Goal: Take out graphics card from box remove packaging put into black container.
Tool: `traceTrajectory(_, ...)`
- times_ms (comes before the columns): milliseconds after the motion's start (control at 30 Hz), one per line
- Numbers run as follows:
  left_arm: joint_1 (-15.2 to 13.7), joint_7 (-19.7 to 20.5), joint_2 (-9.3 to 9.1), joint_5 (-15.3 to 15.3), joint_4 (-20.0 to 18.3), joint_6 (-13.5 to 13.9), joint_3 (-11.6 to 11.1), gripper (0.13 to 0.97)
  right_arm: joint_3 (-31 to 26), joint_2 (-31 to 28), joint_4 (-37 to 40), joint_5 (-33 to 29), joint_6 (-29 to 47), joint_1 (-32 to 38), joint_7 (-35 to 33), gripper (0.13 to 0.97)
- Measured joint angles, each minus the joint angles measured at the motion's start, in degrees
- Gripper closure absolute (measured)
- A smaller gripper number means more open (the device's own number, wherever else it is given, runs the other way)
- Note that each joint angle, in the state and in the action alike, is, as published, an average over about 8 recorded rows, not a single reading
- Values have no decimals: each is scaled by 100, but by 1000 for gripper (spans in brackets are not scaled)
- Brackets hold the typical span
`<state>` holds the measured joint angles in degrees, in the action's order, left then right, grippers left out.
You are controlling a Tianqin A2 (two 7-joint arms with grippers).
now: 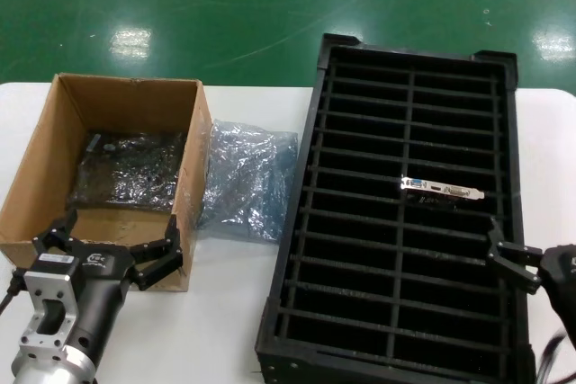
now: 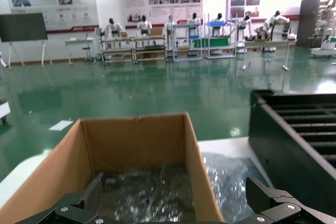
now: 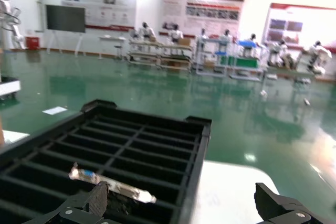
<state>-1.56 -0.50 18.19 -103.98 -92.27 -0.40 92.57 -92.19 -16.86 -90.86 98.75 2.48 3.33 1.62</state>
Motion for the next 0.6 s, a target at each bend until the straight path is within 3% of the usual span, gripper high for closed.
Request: traceTrajectory(600, 68, 22, -44, 37, 26, 17, -39, 132, 22, -14, -36, 190, -108, -144, -71, 129)
